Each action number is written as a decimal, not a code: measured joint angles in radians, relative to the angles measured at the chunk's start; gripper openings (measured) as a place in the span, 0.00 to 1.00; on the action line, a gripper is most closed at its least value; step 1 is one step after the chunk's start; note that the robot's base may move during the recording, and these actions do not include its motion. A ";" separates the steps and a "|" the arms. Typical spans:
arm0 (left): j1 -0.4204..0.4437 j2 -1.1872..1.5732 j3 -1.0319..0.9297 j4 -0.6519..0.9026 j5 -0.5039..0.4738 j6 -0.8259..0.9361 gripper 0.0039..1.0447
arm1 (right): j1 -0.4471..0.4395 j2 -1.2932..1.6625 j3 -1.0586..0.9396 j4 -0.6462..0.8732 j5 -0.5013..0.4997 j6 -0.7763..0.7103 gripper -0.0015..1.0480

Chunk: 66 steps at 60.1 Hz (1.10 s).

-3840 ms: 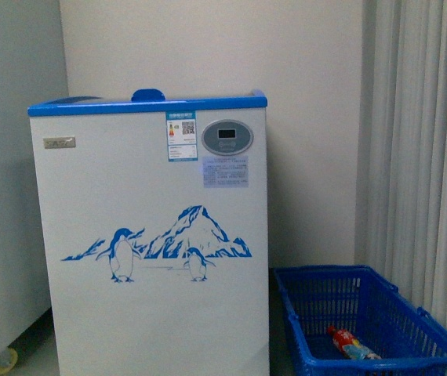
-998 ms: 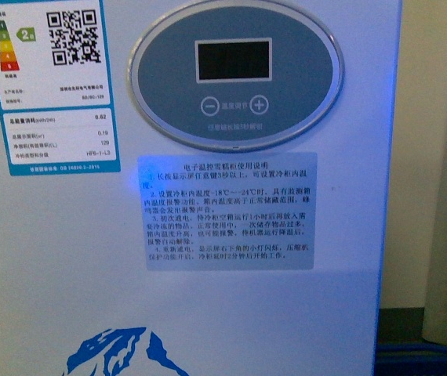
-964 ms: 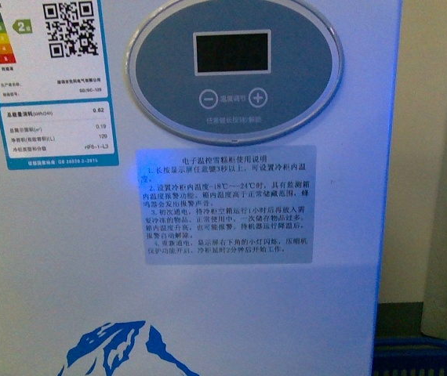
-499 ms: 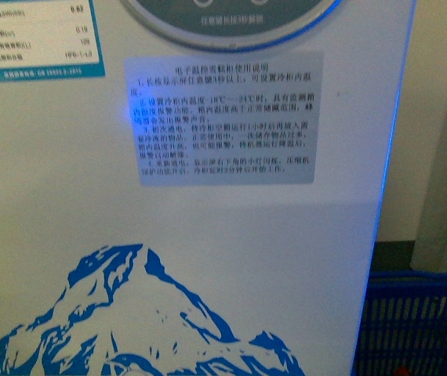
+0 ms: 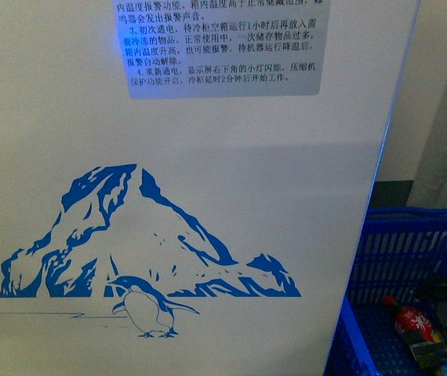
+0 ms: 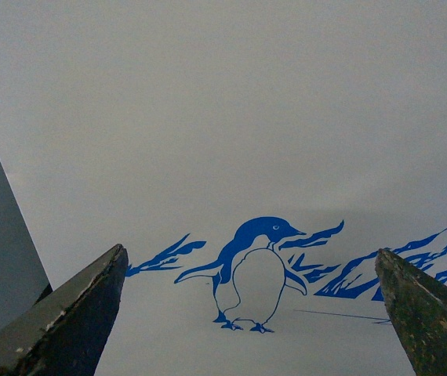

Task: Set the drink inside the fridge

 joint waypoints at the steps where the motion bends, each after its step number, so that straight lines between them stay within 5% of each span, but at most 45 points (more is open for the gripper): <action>1: 0.000 0.000 0.000 0.000 0.000 0.000 0.92 | 0.000 0.006 0.010 -0.003 0.000 0.000 0.93; 38: 0.000 0.000 0.000 0.000 0.000 0.000 0.92 | -0.003 0.248 0.411 -0.263 -0.060 0.218 0.92; 50: 0.000 0.000 0.000 0.000 0.000 0.000 0.92 | -0.009 0.219 0.336 -0.212 -0.141 0.267 0.62; 66: 0.000 0.000 0.000 0.000 0.000 0.000 0.92 | -0.012 0.099 0.096 -0.119 -0.160 0.294 0.40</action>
